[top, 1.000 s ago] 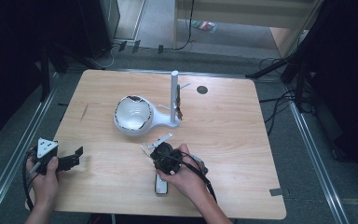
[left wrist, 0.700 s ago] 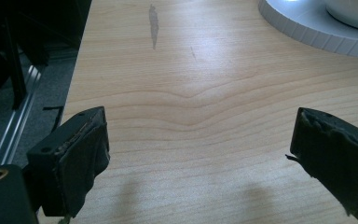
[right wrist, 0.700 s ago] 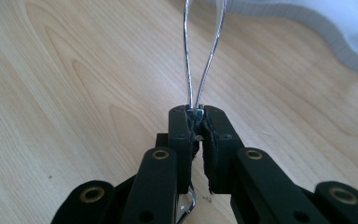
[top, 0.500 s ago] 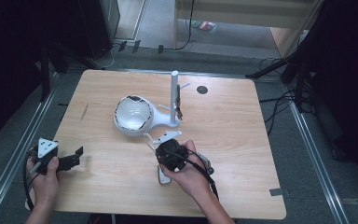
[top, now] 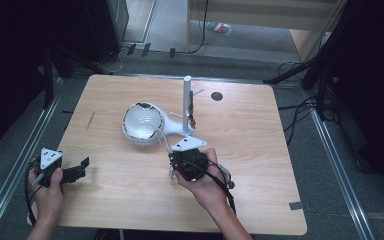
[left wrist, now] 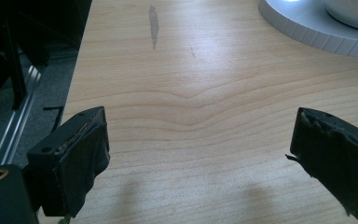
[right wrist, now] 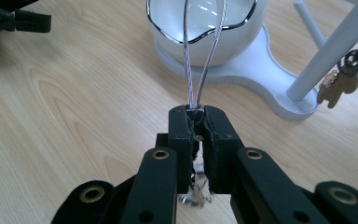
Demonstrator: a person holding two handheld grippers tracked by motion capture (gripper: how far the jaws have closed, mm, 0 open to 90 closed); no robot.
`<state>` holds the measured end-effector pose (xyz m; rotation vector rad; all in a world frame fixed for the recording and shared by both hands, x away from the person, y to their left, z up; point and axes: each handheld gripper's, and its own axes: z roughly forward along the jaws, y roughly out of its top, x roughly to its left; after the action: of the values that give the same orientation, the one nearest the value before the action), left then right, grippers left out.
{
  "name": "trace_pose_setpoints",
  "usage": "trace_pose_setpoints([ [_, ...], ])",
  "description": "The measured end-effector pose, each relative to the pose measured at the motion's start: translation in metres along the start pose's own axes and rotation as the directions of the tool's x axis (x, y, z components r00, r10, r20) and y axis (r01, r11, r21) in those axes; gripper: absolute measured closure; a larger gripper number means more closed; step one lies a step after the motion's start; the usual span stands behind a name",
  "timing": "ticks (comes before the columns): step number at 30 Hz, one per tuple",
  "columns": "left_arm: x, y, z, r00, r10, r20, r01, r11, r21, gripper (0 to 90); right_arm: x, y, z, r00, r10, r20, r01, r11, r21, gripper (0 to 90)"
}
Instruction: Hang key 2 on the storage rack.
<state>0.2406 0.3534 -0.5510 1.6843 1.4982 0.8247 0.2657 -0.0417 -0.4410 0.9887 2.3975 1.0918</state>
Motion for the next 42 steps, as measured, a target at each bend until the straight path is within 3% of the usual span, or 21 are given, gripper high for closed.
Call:
trace_pose_setpoints([
  [11, 0.000, 0.000, 0.000, 1.0000, 0.001, 0.000, -0.001, 1.0000, 0.001, 4.7, -0.002, 0.002, -0.017, 0.9990, 0.016, 0.042, -0.011, 0.992, -0.124, 83.1],
  [22, 0.000, 0.000, 0.000, 1.0000, 0.002, 0.001, -0.002, 1.0000, 0.004, 4.7, -0.005, 0.003, -0.028, 0.9950, 0.040, 0.092, -0.019, 0.975, -0.222, 83.1],
  [34, 0.000, 0.000, 0.000, 1.0000, 0.000, 0.002, 0.000, 1.0000, 0.005, 4.7, -0.010, 0.000, -0.036, 0.9789, 0.080, 0.188, -0.010, 0.937, -0.348, 83.1],
  [42, 0.000, 0.000, 0.000, 1.0000, 0.000, 0.002, 0.000, 1.0000, 0.006, 4.7, -0.015, -0.002, -0.035, 0.9670, 0.097, 0.236, -0.007, 0.935, -0.355, 83.1],
])
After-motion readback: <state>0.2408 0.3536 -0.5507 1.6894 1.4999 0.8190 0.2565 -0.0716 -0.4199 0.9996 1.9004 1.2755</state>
